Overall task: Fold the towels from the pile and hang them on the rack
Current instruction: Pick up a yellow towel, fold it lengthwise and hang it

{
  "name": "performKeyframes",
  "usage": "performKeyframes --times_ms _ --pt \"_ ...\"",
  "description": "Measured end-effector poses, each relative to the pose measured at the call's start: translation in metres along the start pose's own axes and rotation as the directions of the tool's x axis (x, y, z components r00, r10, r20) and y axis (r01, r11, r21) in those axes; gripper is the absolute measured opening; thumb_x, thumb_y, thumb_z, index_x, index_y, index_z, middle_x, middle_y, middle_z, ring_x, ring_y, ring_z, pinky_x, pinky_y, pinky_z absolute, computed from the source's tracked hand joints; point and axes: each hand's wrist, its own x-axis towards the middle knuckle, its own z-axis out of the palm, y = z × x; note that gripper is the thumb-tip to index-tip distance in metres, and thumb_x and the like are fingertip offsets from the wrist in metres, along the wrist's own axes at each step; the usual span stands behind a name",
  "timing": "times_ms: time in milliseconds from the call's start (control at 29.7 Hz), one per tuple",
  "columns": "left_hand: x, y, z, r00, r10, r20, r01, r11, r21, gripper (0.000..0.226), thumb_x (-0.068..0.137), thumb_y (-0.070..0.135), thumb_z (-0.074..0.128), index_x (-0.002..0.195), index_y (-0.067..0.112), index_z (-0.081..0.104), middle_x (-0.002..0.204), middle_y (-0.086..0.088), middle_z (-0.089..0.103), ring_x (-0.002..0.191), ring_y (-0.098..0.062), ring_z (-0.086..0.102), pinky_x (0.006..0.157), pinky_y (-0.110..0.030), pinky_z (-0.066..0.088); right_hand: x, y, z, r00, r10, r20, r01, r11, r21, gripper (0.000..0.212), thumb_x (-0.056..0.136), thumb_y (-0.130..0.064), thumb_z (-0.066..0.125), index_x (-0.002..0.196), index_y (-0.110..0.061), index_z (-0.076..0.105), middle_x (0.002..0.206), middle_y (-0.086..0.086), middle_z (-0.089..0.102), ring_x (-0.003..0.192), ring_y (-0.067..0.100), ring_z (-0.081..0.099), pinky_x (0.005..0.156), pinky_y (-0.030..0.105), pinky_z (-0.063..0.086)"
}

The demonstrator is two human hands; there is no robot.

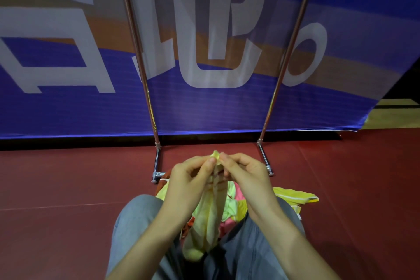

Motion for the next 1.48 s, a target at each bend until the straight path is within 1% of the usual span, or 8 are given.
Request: performKeyframes --times_ms 135,404,572,808,1010,1111,1313,1482 --pt "-0.002 -0.001 -0.003 0.998 0.023 0.050 -0.025 0.999 0.024 0.022 0.077 0.031 0.056 0.077 0.050 0.069 0.085 0.014 0.072 0.081 0.002 0.065 0.075 -0.016 0.050 -0.001 0.000 -0.001 1.000 0.002 0.023 -0.001 0.999 -0.033 0.035 0.084 -0.018 0.059 0.051 -0.023 0.068 0.047 -0.008 0.056 0.056 0.005 0.054 0.067 0.024 0.047" --pt "-0.001 -0.007 -0.007 0.999 0.028 0.026 -0.028 1.000 0.006 0.009 0.074 0.034 0.060 0.074 0.033 0.069 0.079 0.018 0.072 0.077 0.002 0.065 0.073 -0.014 0.049 -0.002 -0.001 -0.008 0.984 0.008 0.179 0.005 0.997 -0.074 0.033 0.088 -0.011 0.053 0.060 -0.020 0.069 0.048 -0.007 0.055 0.054 0.003 0.051 0.059 0.016 0.044" --pt "-0.001 -0.007 -0.010 0.995 0.090 0.045 -0.095 0.990 0.100 0.043 0.077 0.050 0.041 0.073 0.012 0.062 0.072 -0.007 0.063 0.067 -0.003 0.053 0.067 -0.027 0.044 -0.007 0.000 -0.014 0.968 -0.115 0.224 0.138 0.986 -0.089 0.018 0.081 -0.005 0.062 0.081 -0.023 0.063 0.050 -0.010 0.054 0.049 0.000 0.050 0.054 0.013 0.044" --pt "0.000 -0.006 -0.017 0.978 0.139 0.153 -0.167 0.967 0.190 0.048 0.081 0.049 0.035 0.078 0.008 0.059 0.077 -0.005 0.062 0.073 -0.012 0.057 0.069 -0.027 0.045 0.003 -0.003 -0.032 0.934 -0.043 0.355 0.124 0.970 -0.207 0.019 0.075 -0.020 0.057 0.092 -0.028 0.059 0.045 -0.005 0.049 0.039 0.001 0.045 0.045 0.016 0.040" --pt "-0.001 -0.003 -0.017 0.968 0.167 0.186 -0.208 0.950 0.234 0.028 0.082 0.047 0.035 0.069 0.027 0.051 0.080 0.007 0.056 0.068 0.001 0.051 0.064 -0.012 0.038 0.013 -0.007 -0.042 0.901 -0.023 0.433 0.171 0.937 -0.306 0.004 0.071 -0.024 0.067 0.070 -0.028 0.065 0.048 -0.006 0.038 0.043 0.004 0.035 0.043 0.014 0.032" --pt "-0.001 -0.003 -0.017 0.973 0.167 0.160 -0.200 0.955 0.218 0.042 0.081 0.048 0.036 0.072 0.012 0.056 0.075 -0.008 0.059 0.068 -0.010 0.053 0.065 -0.022 0.041 0.017 -0.001 -0.048 0.869 0.098 0.486 0.119 0.910 -0.396 0.011 0.071 -0.039 0.063 0.066 -0.029 0.067 0.054 0.010 0.038 0.044 0.009 0.033 0.044 0.021 0.026" --pt "0.003 -0.001 -0.024 0.983 0.137 0.118 -0.156 0.973 0.167 0.061 0.079 0.050 0.035 0.076 -0.009 0.052 0.075 -0.026 0.056 0.070 -0.030 0.051 0.067 -0.036 0.042 0.017 0.026 -0.077 0.829 0.316 0.461 0.005 0.821 -0.571 0.027 0.081 -0.037 0.061 0.061 -0.019 0.058 0.053 0.007 0.034 0.035 0.003 0.033 0.038 0.015 0.031" --pt "0.003 -0.002 -0.030 0.993 0.093 0.072 -0.105 0.976 0.189 0.057 0.080 0.049 0.036 0.074 -0.006 0.051 0.069 -0.012 0.051 0.064 -0.008 0.045 0.060 -0.021 0.037 0.018 0.036 -0.094 0.866 0.317 0.388 -0.039 0.814 -0.579 0.022 0.087 -0.013 0.058 0.066 -0.016 0.052 0.051 -0.004 0.047 0.042 0.001 0.046 0.046 0.015 0.037"
